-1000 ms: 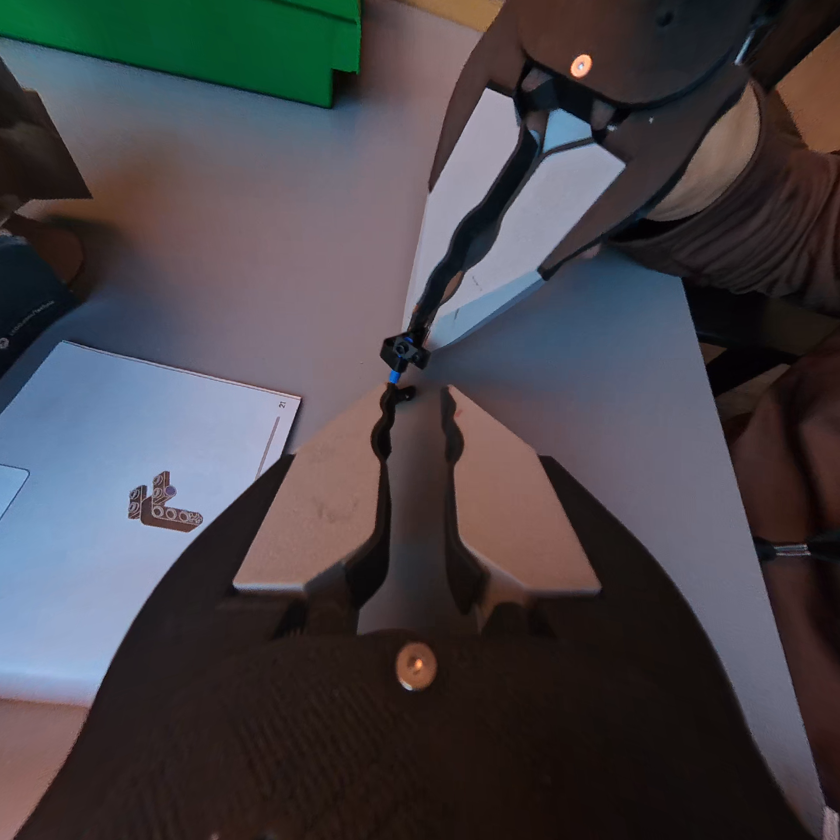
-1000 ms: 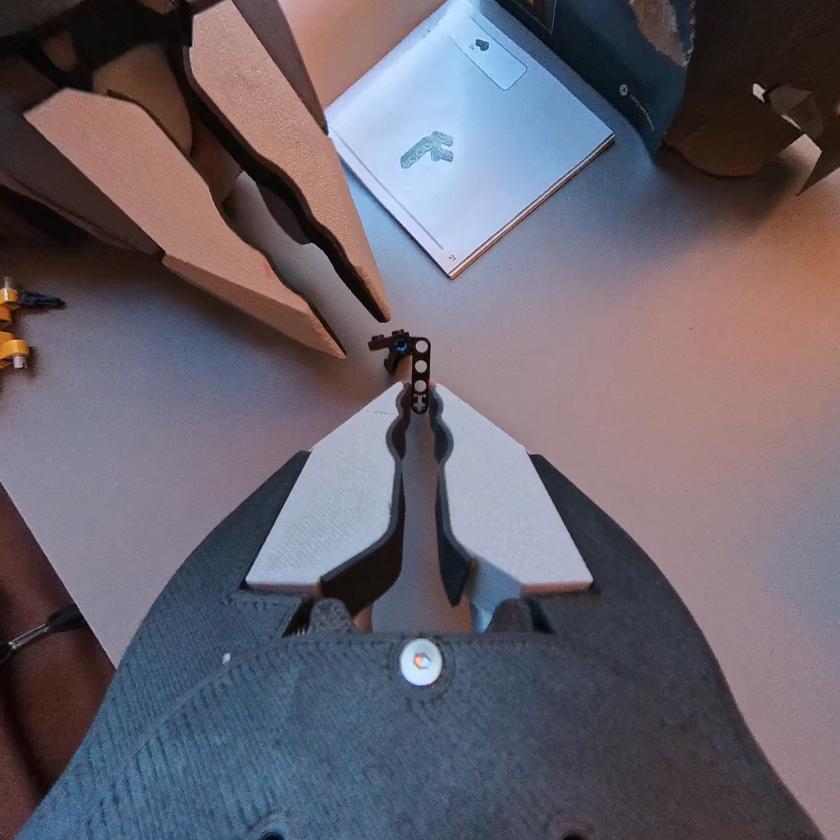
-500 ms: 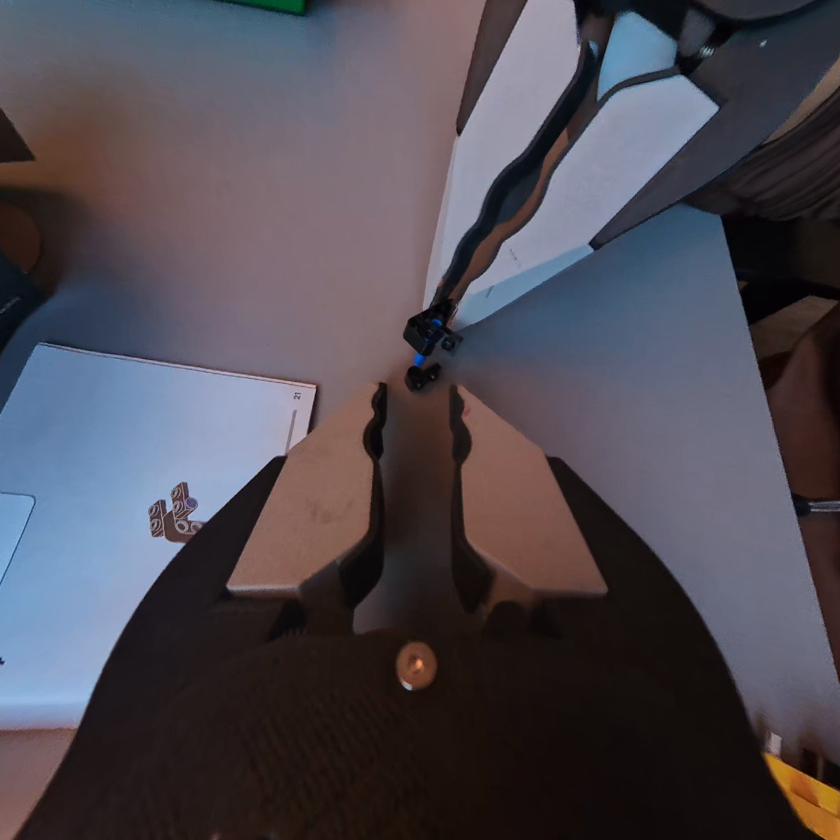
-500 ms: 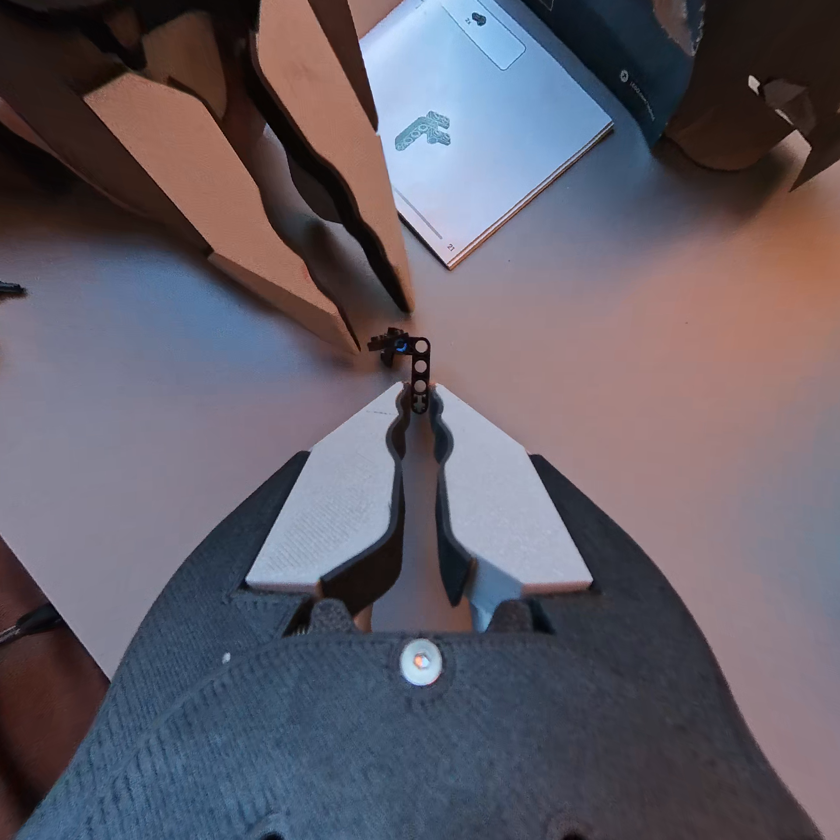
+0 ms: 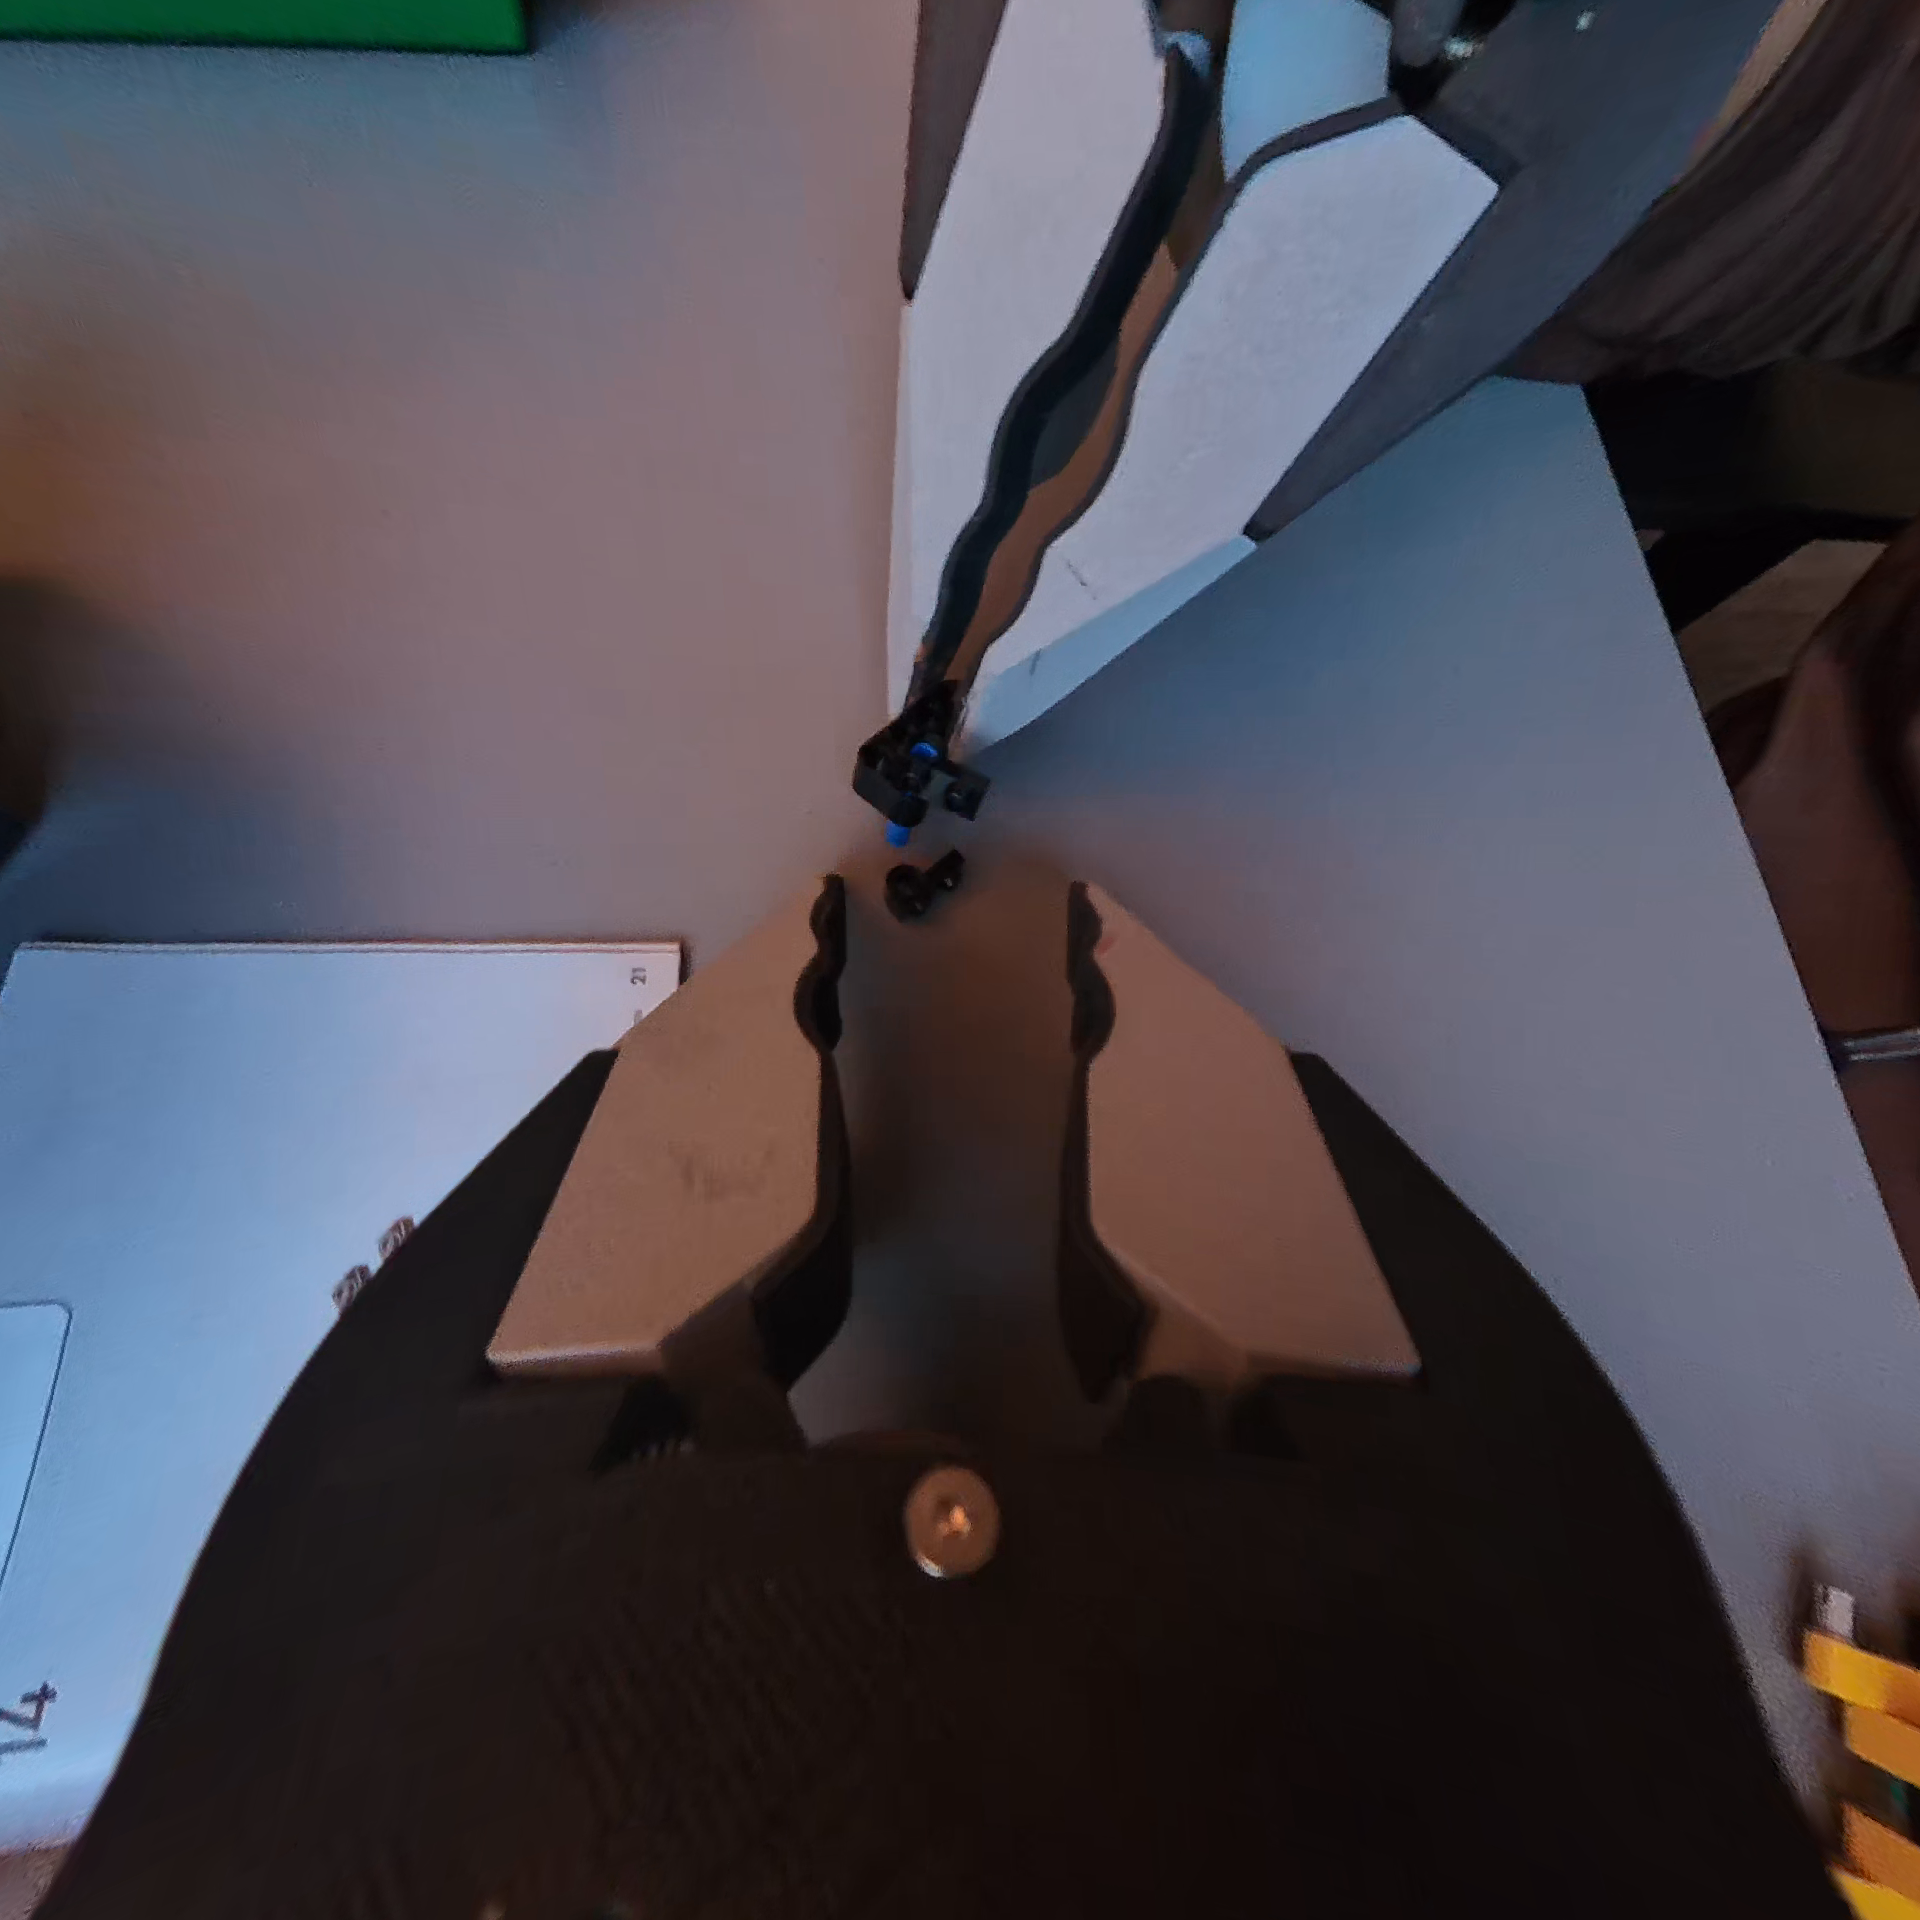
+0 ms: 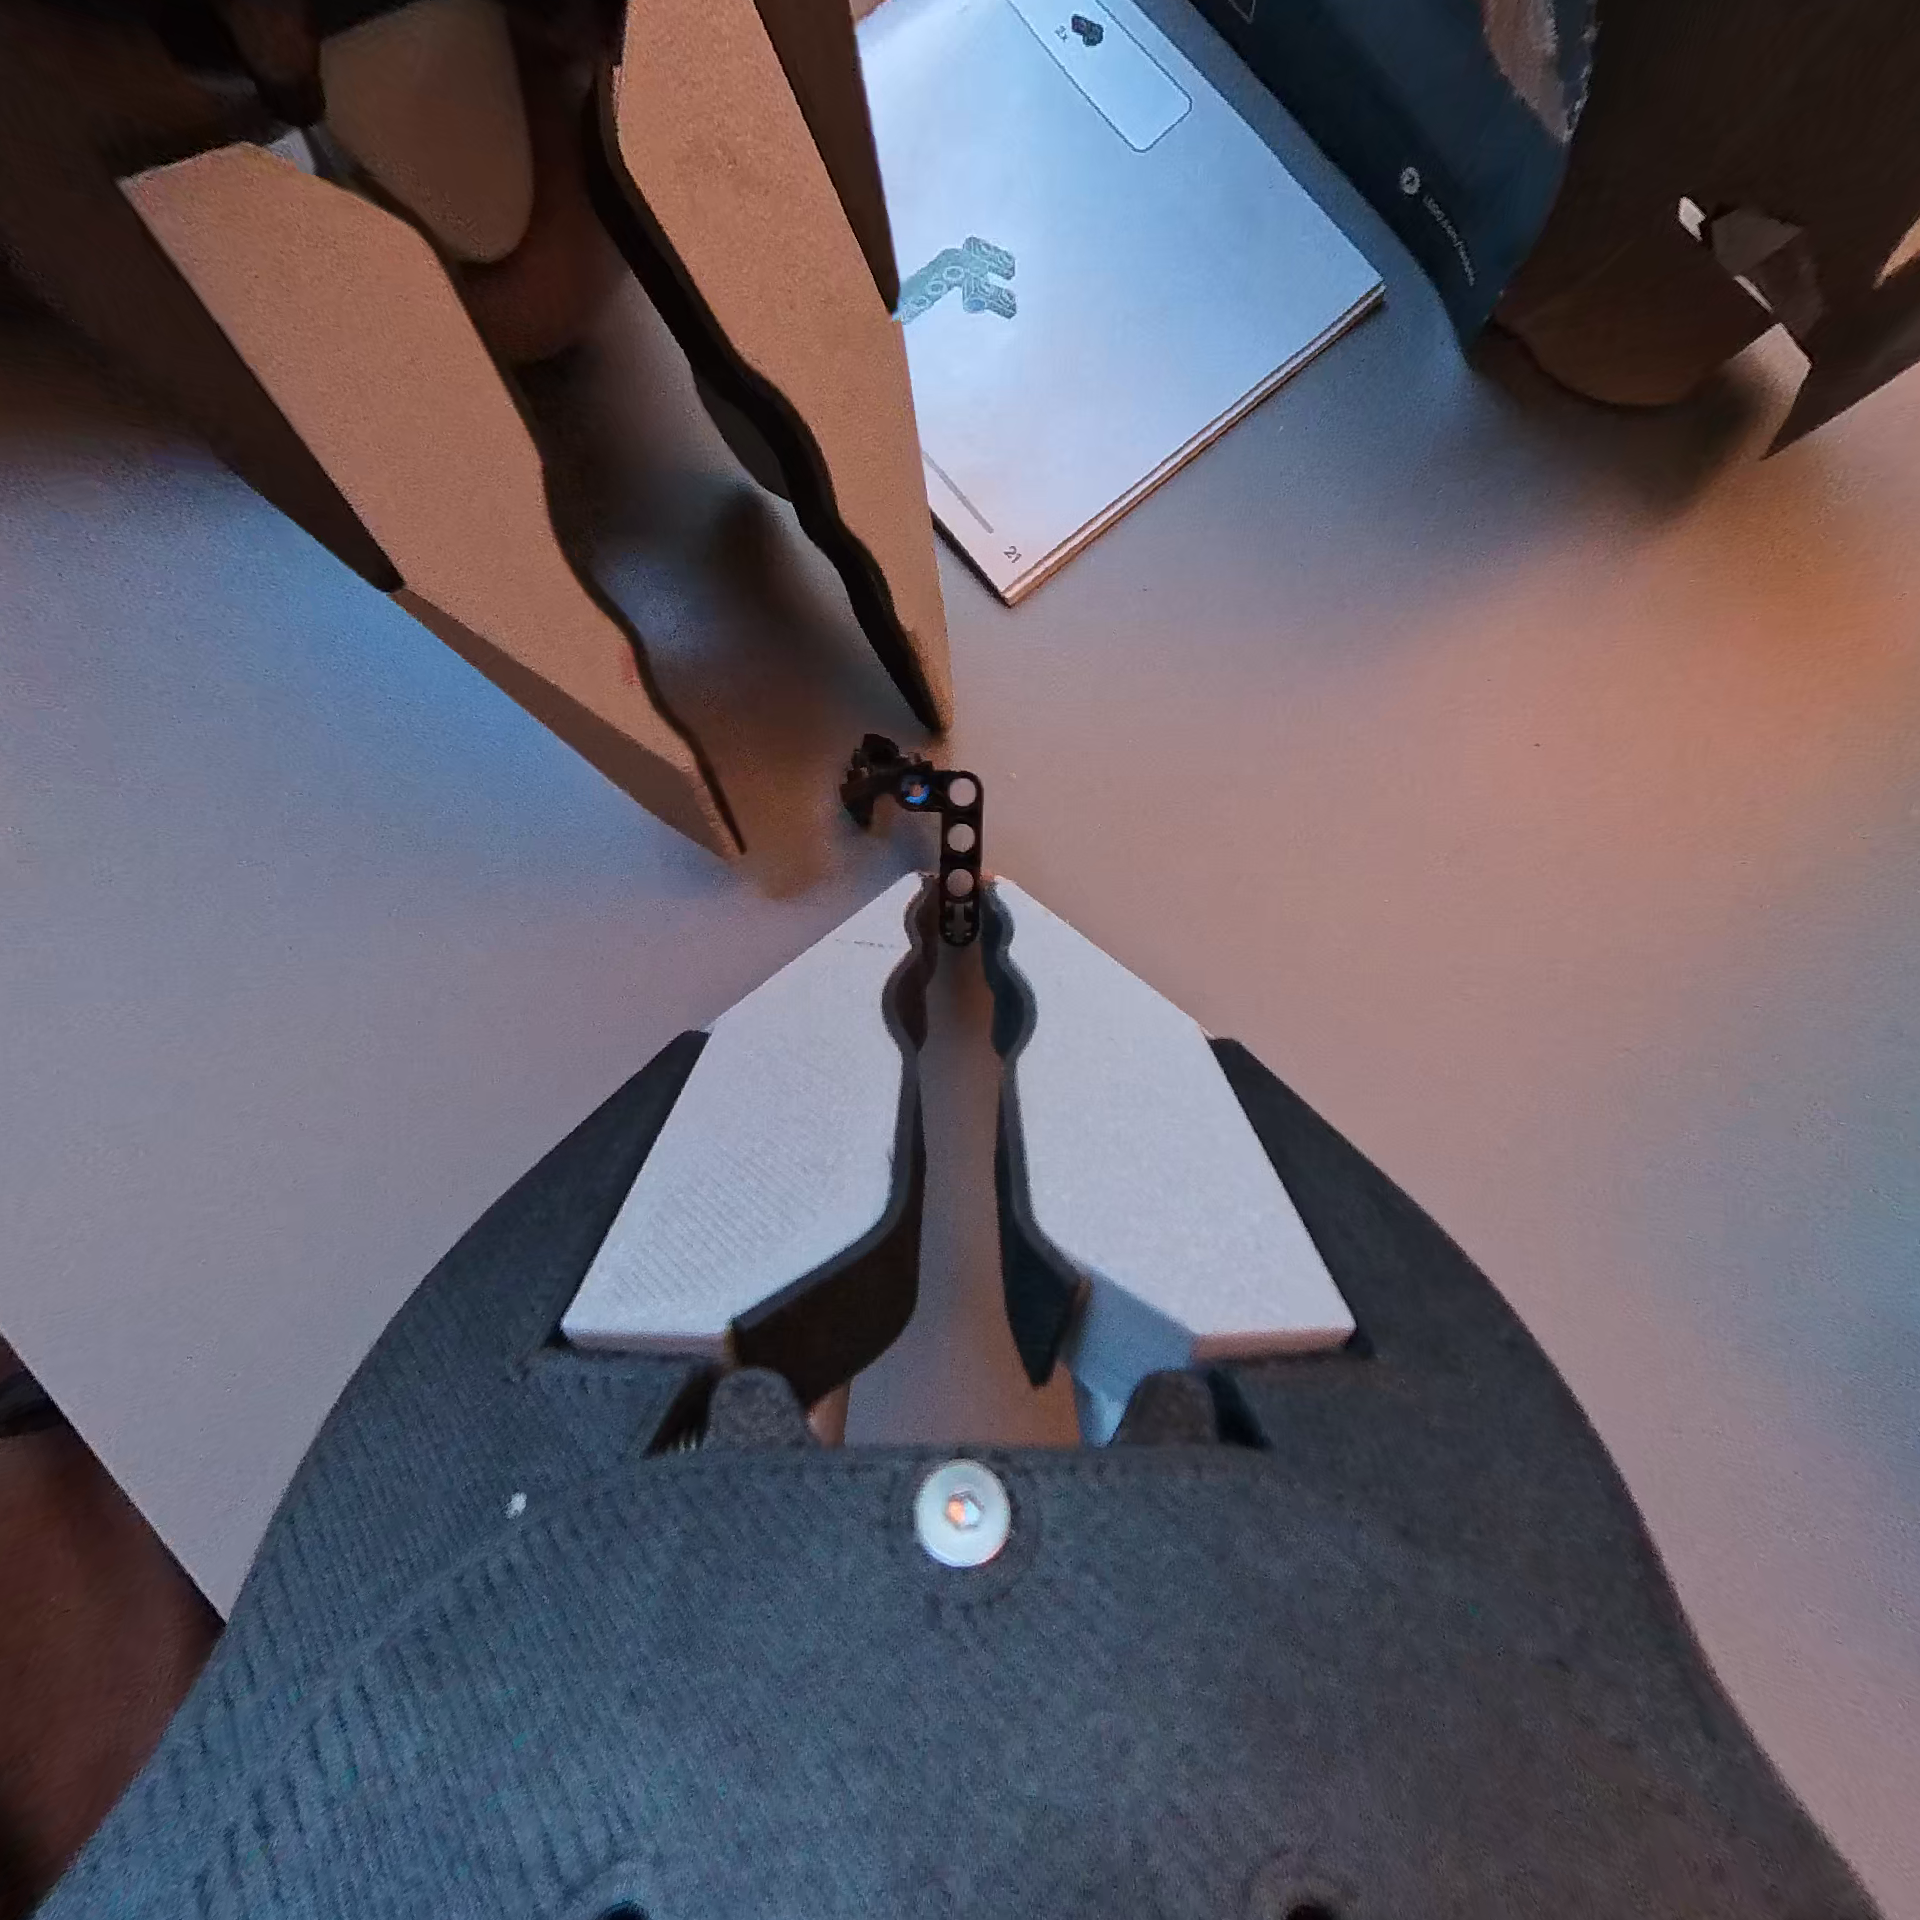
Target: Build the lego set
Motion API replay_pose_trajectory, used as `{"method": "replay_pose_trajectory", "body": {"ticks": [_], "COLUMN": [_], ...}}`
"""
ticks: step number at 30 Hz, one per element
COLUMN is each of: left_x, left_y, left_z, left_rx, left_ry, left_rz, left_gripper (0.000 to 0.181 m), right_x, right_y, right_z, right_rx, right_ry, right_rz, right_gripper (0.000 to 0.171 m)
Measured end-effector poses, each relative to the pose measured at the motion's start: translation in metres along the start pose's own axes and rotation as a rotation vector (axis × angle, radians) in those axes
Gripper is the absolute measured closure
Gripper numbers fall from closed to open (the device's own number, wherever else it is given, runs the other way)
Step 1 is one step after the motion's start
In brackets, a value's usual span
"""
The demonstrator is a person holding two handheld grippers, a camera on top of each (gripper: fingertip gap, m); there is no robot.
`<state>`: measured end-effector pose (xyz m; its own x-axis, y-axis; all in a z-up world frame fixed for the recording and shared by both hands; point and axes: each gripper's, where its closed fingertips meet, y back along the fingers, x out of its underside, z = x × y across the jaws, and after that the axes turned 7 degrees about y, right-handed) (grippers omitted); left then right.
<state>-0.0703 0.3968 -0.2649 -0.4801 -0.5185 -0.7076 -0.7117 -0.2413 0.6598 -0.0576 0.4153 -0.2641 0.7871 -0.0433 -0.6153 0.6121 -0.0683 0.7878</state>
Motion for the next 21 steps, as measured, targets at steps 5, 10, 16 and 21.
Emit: {"method": "replay_pose_trajectory", "body": {"ticks": [5,10,16,21], "left_x": [0.002,0.005,0.009,0.012], "left_y": [0.001,0.0,0.003,0.01], "left_z": [-0.005,-0.018,-0.024,-0.019], "left_rx": [0.037,0.079,0.117,0.113], "left_ry": [0.005,0.029,0.061,0.096], "left_rz": [0.009,0.018,0.048,0.052], "left_gripper": [0.148,0.148,0.154,0.147], "right_x": [0.001,0.0,0.003,0.0], "right_y": [0.004,0.002,0.003,0.007], "right_z": [-0.002,0.006,0.012,0.014], "right_rx": [-0.002,-0.02,-0.028,-0.029], "right_ry": [-0.009,0.022,0.078,0.09], "right_rz": [-0.008,-0.004,0.014,0.007], "right_gripper": [0.167,0.167,0.167,0.167]}}
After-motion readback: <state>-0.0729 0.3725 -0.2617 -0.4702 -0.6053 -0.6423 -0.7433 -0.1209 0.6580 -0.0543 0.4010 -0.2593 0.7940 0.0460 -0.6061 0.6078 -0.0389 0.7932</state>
